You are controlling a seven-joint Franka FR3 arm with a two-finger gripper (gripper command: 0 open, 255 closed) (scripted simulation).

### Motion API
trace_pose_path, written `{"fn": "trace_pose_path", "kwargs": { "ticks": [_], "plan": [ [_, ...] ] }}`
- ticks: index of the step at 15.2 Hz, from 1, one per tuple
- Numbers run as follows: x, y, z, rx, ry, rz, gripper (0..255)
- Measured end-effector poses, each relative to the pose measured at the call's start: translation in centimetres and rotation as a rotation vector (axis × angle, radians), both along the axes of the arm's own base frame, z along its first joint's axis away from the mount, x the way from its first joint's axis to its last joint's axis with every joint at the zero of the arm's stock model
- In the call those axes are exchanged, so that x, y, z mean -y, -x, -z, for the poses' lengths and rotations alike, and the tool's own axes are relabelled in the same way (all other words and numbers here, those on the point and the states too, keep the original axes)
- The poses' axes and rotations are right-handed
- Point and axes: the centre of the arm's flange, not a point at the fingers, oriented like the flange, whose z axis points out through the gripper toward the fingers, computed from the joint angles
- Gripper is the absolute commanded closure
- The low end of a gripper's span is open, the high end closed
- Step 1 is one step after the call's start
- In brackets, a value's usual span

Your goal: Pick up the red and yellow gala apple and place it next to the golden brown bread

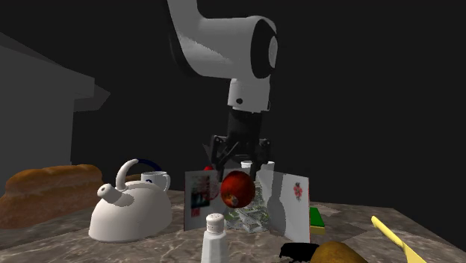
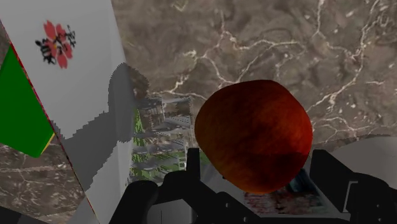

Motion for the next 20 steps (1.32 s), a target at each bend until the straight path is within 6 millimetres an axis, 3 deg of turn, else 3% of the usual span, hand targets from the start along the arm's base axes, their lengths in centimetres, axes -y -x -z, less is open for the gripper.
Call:
{"fn": "trace_pose_path", "kwargs": {
  "ticks": [20],
  "plan": [
    [-0.1, -0.1, -10.6, 0.000, 0.000, 0.000, 255]
  ]
}}
